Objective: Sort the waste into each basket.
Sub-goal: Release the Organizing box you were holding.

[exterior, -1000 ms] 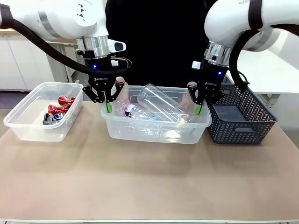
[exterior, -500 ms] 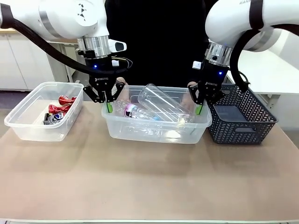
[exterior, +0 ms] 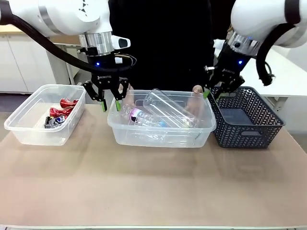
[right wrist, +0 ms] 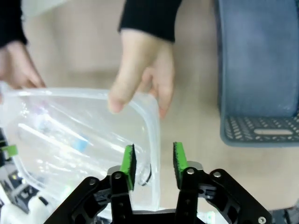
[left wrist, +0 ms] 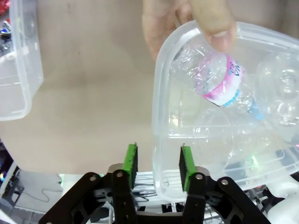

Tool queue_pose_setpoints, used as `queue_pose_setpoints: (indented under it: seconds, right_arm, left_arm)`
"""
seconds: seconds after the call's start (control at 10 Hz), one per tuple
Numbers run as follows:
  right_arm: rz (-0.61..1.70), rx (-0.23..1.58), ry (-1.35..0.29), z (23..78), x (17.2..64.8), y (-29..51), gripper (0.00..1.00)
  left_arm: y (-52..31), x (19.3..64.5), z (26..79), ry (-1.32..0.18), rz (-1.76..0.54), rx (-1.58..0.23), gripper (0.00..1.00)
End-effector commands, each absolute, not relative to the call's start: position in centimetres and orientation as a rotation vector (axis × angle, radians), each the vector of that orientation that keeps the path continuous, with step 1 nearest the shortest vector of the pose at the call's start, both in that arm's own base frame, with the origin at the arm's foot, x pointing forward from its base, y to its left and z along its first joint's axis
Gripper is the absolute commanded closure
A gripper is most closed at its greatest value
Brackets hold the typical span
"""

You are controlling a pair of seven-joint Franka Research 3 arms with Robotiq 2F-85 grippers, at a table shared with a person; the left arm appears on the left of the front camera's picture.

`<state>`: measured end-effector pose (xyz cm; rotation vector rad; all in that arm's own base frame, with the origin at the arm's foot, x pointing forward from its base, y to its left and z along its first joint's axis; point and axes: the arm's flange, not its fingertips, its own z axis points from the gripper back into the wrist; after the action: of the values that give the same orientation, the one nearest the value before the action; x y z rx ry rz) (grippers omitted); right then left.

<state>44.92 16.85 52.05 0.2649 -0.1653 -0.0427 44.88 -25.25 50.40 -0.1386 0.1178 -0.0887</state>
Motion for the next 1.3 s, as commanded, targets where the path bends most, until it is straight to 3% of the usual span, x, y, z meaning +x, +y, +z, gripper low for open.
queue_pose_setpoints:
  seconds: [0.0, 0.2, 0.6, 1.2]
  right_arm:
    - [-0.019, 0.324, -0.314, 52.4, 42.5, 15.8, 0.0]
    - [0.031, 0.395, -0.378, 54.7, 39.6, 14.6, 0.0]
    - [0.036, 0.394, -0.42, 55.1, 36.0, 13.5, 0.0]
    - [0.026, 0.377, -0.405, 56.1, 36.4, 13.9, 0.0]
  left_arm:
    - [-23.7, 44.1, 52.9, 0.05, -0.068, -0.135, 0.14]
    - [-22.6, 41.9, 54.7, -0.026, -0.098, -0.182, 0.0]
    - [-21.6, 38.2, 55.2, -0.096, -0.137, -0.186, 0.0]
    - [-22.3, 39.0, 56.2, -0.077, -0.107, -0.16, 0.0]
